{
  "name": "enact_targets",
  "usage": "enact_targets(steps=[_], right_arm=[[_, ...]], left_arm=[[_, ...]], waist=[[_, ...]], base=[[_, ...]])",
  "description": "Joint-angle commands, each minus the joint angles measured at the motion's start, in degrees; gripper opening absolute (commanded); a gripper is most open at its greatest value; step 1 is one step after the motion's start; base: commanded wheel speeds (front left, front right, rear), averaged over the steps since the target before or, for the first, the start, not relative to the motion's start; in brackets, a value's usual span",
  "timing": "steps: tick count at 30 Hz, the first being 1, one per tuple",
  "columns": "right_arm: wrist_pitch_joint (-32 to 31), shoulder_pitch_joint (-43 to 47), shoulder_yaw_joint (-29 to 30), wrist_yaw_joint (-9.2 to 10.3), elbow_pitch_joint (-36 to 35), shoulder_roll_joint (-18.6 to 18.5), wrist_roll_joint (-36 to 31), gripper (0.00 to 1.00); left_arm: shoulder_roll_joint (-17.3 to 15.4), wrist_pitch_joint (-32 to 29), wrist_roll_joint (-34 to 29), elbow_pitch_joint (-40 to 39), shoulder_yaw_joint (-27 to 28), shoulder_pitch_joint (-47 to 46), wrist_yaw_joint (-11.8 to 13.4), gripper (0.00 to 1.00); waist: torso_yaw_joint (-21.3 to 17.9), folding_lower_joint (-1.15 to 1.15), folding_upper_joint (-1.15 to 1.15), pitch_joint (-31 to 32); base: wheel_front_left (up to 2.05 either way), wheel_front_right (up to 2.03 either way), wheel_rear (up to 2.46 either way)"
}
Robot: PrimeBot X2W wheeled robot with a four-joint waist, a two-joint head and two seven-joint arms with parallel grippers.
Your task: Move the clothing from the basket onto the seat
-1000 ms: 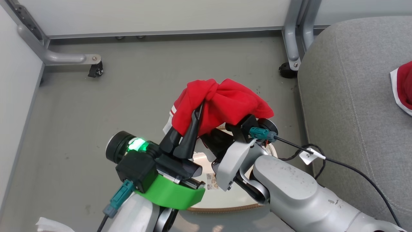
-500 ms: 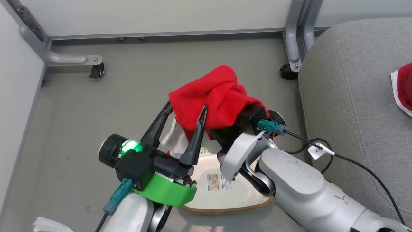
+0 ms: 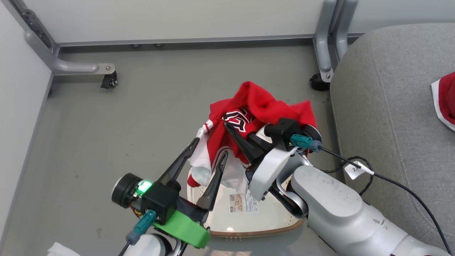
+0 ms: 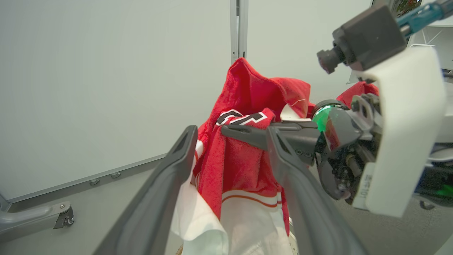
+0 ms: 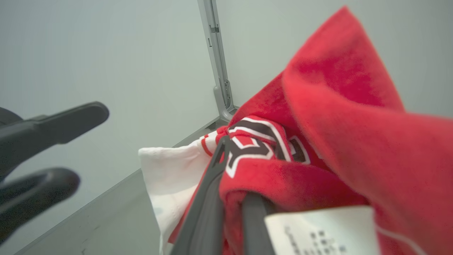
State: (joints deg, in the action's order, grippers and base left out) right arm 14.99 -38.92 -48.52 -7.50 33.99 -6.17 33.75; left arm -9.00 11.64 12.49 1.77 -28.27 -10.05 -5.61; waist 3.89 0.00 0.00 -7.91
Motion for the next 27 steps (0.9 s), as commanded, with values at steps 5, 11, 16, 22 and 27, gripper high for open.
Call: enact_targets(steps=[5,11,16,22,27], right_arm=[[0.3,1.2,0.5,0.02,0.4,-0.3,-0.8,0.0],[0.3,1.3,0.7,0.02,0.4,-0.4,-1.2,0.0],[0.3,1.4,1.0,0.02,0.3,-0.5,-1.3,0.0],[0.3,1.1,1.8,0.02,-0.4,-0.5,-2.0,0.0],[0.3,1.3,3.1,0.02,-1.2,-0.5,-2.7,0.0]], left_arm=[[-1.0,-0.8,0.1,1.3,-1.1,1.9,-0.3,1.0],[-1.3,-0.6,0.1,2.2,-1.5,2.2,0.1,1.0],[-1.6,-0.6,0.1,3.1,-1.7,1.9,0.3,1.0],[-2.2,-0.5,0.1,3.3,-1.6,1.4,0.7,1.0],[-2.6,-0.5,0.1,3.0,-1.6,0.7,0.9,1.0]], waist=[[0.1,0.0,0.0,0.3],[0.2,0.0,0.0,0.1],[-0.1,0.0,0.0,0.0],[-1.6,0.0,0.0,-0.6],[-4.9,0.0,0.0,-1.3]], base=[[0.0,0.0,0.0],[0.0,0.0,0.0],[0.0,0.0,0.0],[0.0,0.0,0.0],[0.0,0.0,0.0]])
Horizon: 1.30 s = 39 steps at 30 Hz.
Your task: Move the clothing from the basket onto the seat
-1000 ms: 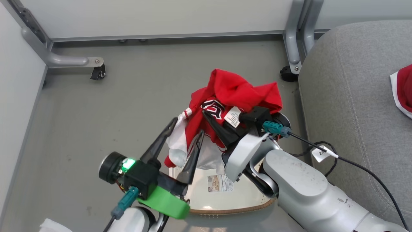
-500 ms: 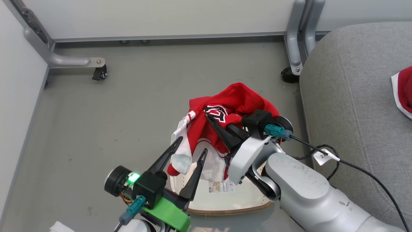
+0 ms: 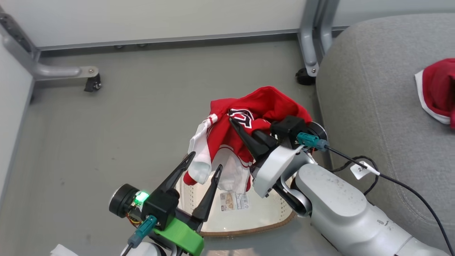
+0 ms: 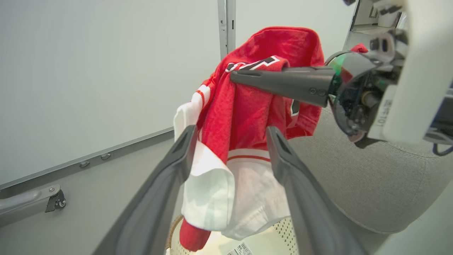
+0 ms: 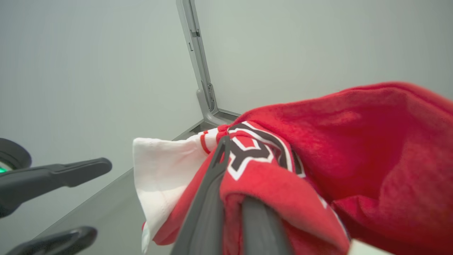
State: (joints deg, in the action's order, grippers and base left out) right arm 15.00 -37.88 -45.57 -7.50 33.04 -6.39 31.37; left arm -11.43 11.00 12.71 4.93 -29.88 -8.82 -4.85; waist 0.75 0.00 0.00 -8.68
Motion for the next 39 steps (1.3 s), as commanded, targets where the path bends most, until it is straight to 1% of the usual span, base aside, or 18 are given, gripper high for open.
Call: enact_targets(steps=[1,6,16,20,24,28,31,35,39], right_arm=[[0.3,0.4,0.5,0.02,-0.4,-0.3,-0.5,0.0],[0.2,1.5,3.1,0.02,-1.3,-0.8,-1.1,0.0],[0.2,4.1,9.8,0.02,-3.1,-1.3,-3.3,0.0],[0.2,5.5,12.7,0.02,-3.7,-1.7,-4.1,0.0],[0.2,6.9,16.0,0.02,-4.6,-2.1,-4.9,0.0],[0.2,7.4,19.3,0.02,-5.6,-2.3,-5.8,0.0],[0.2,6.8,22.3,0.02,-6.0,-2.7,-6.7,0.0],[0.2,4.2,27.3,0.02,-7.3,-3.7,-8.0,0.0],[0.2,0.2,33.1,0.02,-9.2,-5.5,-9.1,0.0]], left_arm=[[-0.3,0.0,-0.1,-0.3,0.0,-0.7,0.2,1.0],[-1.0,-0.3,0.2,-0.7,0.0,-1.4,0.2,1.0],[-2.5,-2.5,0.4,-3.1,-1.5,-1.6,-0.4,1.0],[-3.1,-3.6,0.3,-4.3,-2.5,-1.8,-0.6,1.0],[-3.6,-4.6,0.5,-5.5,-3.0,-2.3,-0.8,1.0],[-4.2,-5.4,0.3,-6.6,-3.0,-3.2,-0.6,1.0],[-4.7,-5.9,0.0,-7.5,-3.4,-3.7,-0.8,1.0],[-5.0,-6.9,-0.6,-9.0,-4.5,-5.8,-1.2,1.0],[-5.3,-7.4,-1.5,-10.3,-6.3,-9.6,-1.8,1.0]], waist=[[-2.7,0.0,0.0,-0.7],[-7.9,0.0,0.0,-1.3],[-19.6,0.0,0.0,-2.3],[-23.4,0.0,0.0,-3.2],[-26.0,0.0,0.0,-4.3],[-27.4,0.0,0.0,-5.8],[-27.5,0.0,0.0,-7.0],[-26.0,0.0,0.0,-10.2],[-22.8,0.0,0.0,-15.0]], base=[[0.0,0.0,0.0],[0.0,0.0,0.0],[0.0,0.0,0.0],[0.0,0.0,0.0],[0.0,0.0,0.0],[0.0,0.0,0.0],[0.0,0.0,0.0],[0.0,0.0,0.0],[0.0,0.0,0.0]])
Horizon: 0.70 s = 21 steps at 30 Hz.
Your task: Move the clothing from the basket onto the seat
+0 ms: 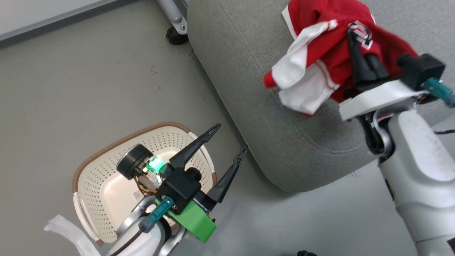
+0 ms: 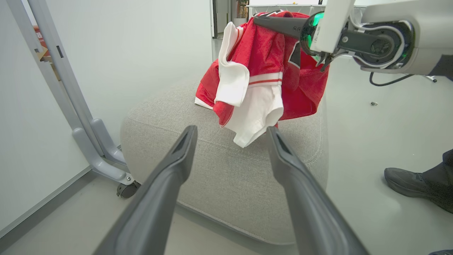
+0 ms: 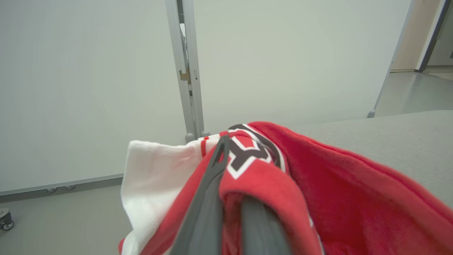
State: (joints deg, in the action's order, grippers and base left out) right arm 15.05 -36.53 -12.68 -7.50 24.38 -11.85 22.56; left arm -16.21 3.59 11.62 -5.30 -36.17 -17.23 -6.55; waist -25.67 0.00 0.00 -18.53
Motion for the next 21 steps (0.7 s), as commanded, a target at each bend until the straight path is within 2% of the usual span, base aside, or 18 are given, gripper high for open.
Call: enact_targets(steps=[1,7,12,18,21], right_arm=[[0.2,-2.5,1.8,0.02,-1.2,-0.5,-0.8,0.0],[0.2,-10.7,10.2,0.02,-4.1,-4.7,-2.8,0.0],[-1.0,-18.0,15.9,0.03,-4.2,-9.9,-3.3,0.0],[-2.1,-23.4,20.8,0.03,1.3,-13.8,-4.5,0.0],[-1.9,-24.2,23.4,0.03,5.4,-13.8,-4.9,0.0]], left_arm=[[-0.6,0.0,-0.5,-0.5,-0.5,-2.2,-0.3,1.0],[-1.1,0.6,-1.9,-2.2,-2.4,-8.0,-0.6,1.0],[-1.4,1.2,-2.8,-3.5,-3.1,-12.2,-0.8,1.0],[-1.7,2.3,-3.6,-4.3,-4.0,-16.2,-0.9,1.0],[-1.7,2.9,-3.8,-3.9,-4.5,-17.2,-0.9,1.0]], waist=[[4.5,0.0,0.0,-6.5],[9.1,0.0,0.0,-14.3],[12.4,0.0,0.0,-20.6],[15.2,0.0,0.0,-26.1],[15.9,0.0,0.0,-27.5]], base=[[0.0,0.0,0.0],[0.0,0.0,0.0],[0.0,0.0,0.0],[0.0,0.0,0.0],[0.0,0.0,0.0]])
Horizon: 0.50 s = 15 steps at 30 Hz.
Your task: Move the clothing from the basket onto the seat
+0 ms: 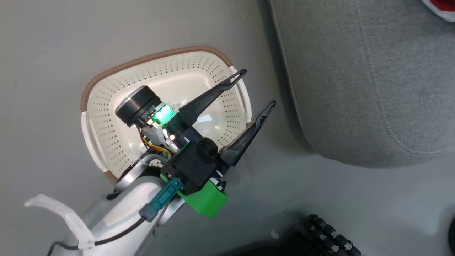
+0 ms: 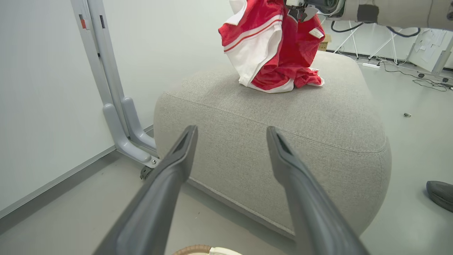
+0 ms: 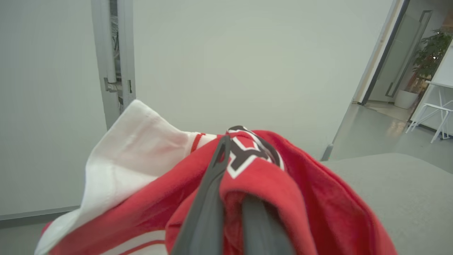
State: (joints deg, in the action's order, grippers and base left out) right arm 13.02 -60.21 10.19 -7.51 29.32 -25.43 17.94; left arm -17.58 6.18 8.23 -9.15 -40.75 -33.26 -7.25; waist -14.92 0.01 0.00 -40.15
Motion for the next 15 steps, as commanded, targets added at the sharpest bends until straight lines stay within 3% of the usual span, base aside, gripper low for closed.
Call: enact_targets(steps=[1,6,8,9,10,15], right_arm=[[0.5,-1.0,2.0,0.05,2.4,-0.3,-0.2,0.0],[1.4,-1.0,7.9,0.04,9.7,0.9,-2.2,0.0],[1.8,-0.3,8.8,0.04,11.4,1.5,-3.0,0.49],[1.8,0.0,9.3,0.04,12.1,1.7,-3.1,0.92],[1.9,0.3,9.5,0.04,12.4,1.8,-3.3,1.0],[2.2,3.3,10.7,0.05,11.1,3.4,-4.1,1.0]], left_arm=[[-0.2,0.5,-0.3,0.2,-0.1,-1.4,-0.2,1.0],[0.0,1.3,-0.1,1.3,-0.7,-1.9,-0.2,1.0],[-0.1,1.5,0.1,1.6,-0.7,-2.0,-0.1,1.0],[-0.1,1.6,0.2,1.8,-0.7,-2.1,-0.1,1.0],[-0.1,1.7,0.3,2.0,-0.8,-2.1,-0.1,1.0],[-0.2,2.2,0.6,3.1,-1.0,-2.0,0.0,1.0]], waist=[[5.3,-0.01,0.0,-6.2],[5.5,-0.01,0.0,-6.8],[5.3,-0.01,0.0,-6.8],[5.3,-0.01,0.0,-6.7],[5.2,-0.01,0.0,-6.6],[4.9,-0.01,0.0,-5.1]], base=[[0.0,0.0,0.0],[0.0,0.0,0.0],[0.0,0.0,0.0],[0.0,0.0,0.0],[0.0,0.0,0.0],[0.0,0.0,0.0]])
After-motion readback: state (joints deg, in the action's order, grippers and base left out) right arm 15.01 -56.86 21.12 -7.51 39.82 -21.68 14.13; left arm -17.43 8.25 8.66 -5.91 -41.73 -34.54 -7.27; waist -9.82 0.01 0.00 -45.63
